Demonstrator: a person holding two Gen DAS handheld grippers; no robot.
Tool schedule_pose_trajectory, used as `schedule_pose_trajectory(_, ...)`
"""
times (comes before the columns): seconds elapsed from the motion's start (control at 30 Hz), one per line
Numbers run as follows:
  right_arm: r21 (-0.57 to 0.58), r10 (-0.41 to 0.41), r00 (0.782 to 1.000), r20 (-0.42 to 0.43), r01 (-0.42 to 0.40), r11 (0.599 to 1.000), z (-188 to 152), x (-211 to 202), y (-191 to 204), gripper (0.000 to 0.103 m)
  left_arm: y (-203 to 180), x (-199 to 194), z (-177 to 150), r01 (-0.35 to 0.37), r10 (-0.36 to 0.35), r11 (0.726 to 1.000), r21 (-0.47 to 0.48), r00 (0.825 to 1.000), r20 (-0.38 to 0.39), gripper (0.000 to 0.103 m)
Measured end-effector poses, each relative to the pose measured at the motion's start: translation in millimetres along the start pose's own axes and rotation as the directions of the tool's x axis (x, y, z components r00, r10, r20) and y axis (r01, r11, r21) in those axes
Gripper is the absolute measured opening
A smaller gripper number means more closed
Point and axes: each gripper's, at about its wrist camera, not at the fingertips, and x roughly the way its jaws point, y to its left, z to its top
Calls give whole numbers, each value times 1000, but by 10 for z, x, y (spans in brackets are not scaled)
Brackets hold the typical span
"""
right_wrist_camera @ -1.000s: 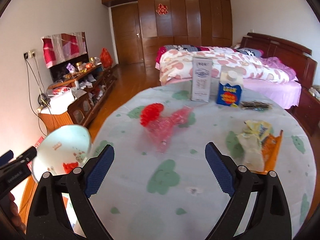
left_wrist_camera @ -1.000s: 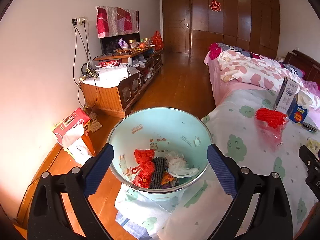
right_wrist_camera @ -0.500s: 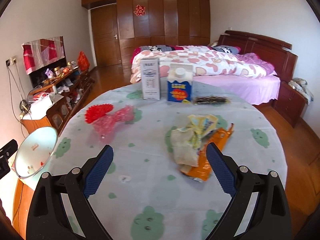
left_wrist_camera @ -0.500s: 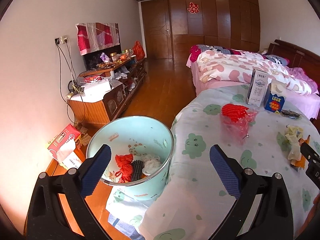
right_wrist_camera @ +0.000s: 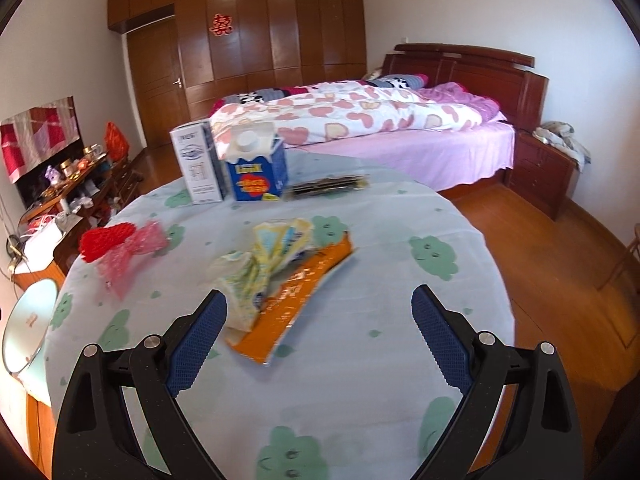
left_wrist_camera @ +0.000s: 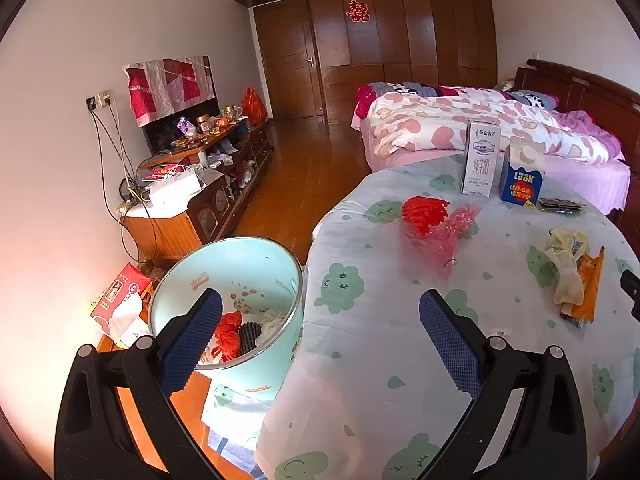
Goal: Collect trash
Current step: 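Return the right tool to the table and grasp the orange wrapper, then grasp the yellow-white wrapper with the left tool while the right tool holds the orange wrapper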
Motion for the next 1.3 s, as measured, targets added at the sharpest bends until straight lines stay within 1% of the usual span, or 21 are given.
schedule_pose_trajectory(0.2,52,-32,999,-2,32,998,26,48,-333,91,-192,57,-42,31,-30,999,24,999,-26,97)
schedule_pose_trajectory(0.27,82,-44,999,-13,45,996,34,95,-447,85,-273,94,-101,48,-47,998,39,998,-42,97)
schedule_pose_trajectory(0.33,103,-45,999,-27,47,994,36,132,-514,81,-350,141,-145,68,-64,996,52,996,-64,97)
schedule_pose_trajectory(0.37,117,-40,998,-40,45,992,29,158,-556,76,-386,168,-174,78,-74,995,57,994,-76,97)
schedule_pose_trajectory(0.4,122,-36,998,-45,42,992,34,164,-567,74,-417,191,-197,83,-78,995,59,993,-83,97)
schedule_pose_trajectory(0.5,134,-12,997,-74,21,991,18,211,-594,67,-479,255,-245,93,-86,994,66,991,-98,97)
schedule_pose_trajectory(0.53,148,22,995,-94,-8,989,18,251,-580,64,-487,274,-253,94,-88,993,65,991,-102,97)
schedule_pose_trajectory(0.67,181,81,990,-114,-59,982,65,334,-521,60,-507,346,-285,108,-101,992,60,988,-116,97)
schedule_pose_trajectory(0.77,184,95,986,-138,-69,981,84,471,-387,57,-523,380,-285,117,-108,991,63,986,-123,97)
schedule_pose_trajectory(0.87,226,124,972,-197,-78,971,86,655,-289,50,-535,388,-290,121,-112,990,71,986,-123,97)
schedule_pose_trajectory(0.9,242,124,966,-226,-67,968,73,721,-264,49,-539,393,-282,122,-112,990,72,986,-122,97)
schedule_pose_trajectory(0.93,246,125,965,-232,-67,967,76,743,-252,46,-544,394,-281,123,-114,990,71,986,-121,97)
schedule_pose_trajectory(1.0,247,155,954,-255,-91,965,55,829,-187,44,-563,395,-277,131,-122,989,72,985,-120,97)
schedule_pose_trajectory(1.07,249,182,948,-261,-116,962,47,873,-173,29,-587,386,-280,140,-131,987,79,984,-118,96)
schedule_pose_trajectory(1.13,258,245,936,-254,-178,949,39,871,-203,18,-620,382,-280,145,-134,985,90,984,-115,96)
schedule_pose_trajectory(1.17,257,250,936,-248,-186,948,29,866,-226,14,-636,383,-277,150,-139,984,94,983,-117,96)
schedule_pose_trajectory(1.2,249,251,938,-238,-191,950,27,848,-251,14,-651,385,-270,159,-147,983,94,982,-119,96)
schedule_pose_trajectory(1.3,188,222,956,-194,-185,964,97,695,-343,13,-714,394,-225,182,-171,979,95,978,-118,96)
